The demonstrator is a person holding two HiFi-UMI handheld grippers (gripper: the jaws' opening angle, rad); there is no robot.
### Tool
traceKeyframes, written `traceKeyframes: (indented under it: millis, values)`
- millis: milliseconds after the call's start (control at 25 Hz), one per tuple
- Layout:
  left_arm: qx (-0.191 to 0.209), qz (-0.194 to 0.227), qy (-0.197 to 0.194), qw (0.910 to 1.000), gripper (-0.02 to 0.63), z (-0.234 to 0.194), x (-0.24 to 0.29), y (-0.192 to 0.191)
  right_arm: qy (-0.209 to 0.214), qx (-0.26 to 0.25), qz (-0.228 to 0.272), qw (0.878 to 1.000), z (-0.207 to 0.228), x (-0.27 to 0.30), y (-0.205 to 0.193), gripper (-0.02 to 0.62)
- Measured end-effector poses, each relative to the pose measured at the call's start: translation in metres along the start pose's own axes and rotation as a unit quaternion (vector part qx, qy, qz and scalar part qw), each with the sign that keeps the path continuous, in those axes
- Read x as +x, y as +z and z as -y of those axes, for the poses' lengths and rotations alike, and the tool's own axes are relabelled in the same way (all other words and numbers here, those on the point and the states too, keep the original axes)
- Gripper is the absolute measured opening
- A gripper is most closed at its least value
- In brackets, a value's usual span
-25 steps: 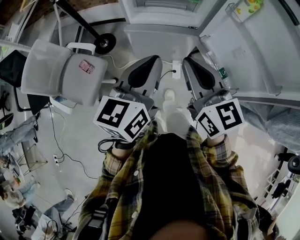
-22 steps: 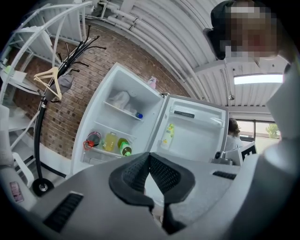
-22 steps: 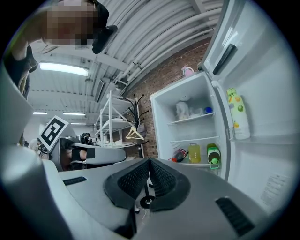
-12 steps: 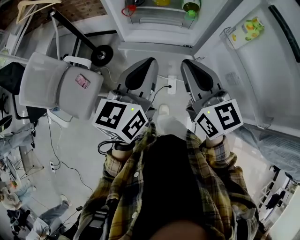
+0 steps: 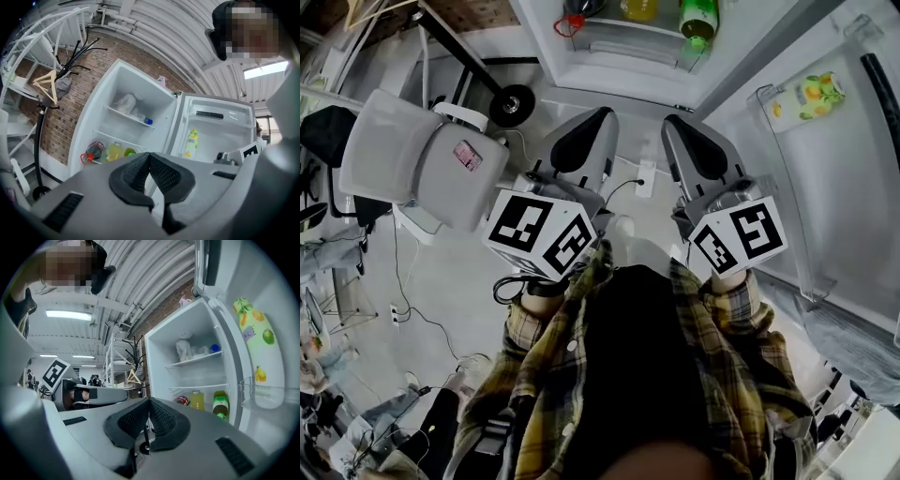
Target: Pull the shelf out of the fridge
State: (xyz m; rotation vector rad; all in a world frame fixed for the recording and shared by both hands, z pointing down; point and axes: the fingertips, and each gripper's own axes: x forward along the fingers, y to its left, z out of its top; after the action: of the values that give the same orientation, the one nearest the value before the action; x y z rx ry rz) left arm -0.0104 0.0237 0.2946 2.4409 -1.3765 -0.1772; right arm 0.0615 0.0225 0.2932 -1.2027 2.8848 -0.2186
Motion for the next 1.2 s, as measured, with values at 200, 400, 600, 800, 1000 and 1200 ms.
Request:
traceKeyframes:
  millis: [200,400,600,800,1000,1200]
  values:
    - [-0.004,-0.001,0.011,0.9999,0.005,-0.014,0.004,-0.001,0.004,0.004,-0.006,1.0,0.006,0.014,-0.006,0.018]
    - [-0.005,-0.002,0.008,1.0,0.004,-0.038,0.009,0.01,-0.012,0.004,-0.009,1.0,0.01,0.033,-0.007,0.018]
    - [-0.002,-0.01,-0.015,0.9998,0.003,-0.07,0.028,0.022,-0.045,0.013,-0.004,0.999,0.021,0.063,-0.007,0.018]
    - [0.0,-0.028,-0.054,0.9981,0.004,-0.11,0.048,0.039,-0.084,0.024,0.005,0.996,0.023,0.11,-0.001,0.018]
    - [0.005,-0.042,-0.095,0.9946,0.003,-0.135,0.073,0.058,-0.126,0.036,0.018,0.991,0.037,0.142,0.01,0.018]
    - [0.017,-0.055,-0.127,0.9902,0.005,-0.158,0.09,0.073,-0.166,0.055,0.034,0.984,0.05,0.165,0.014,0.018]
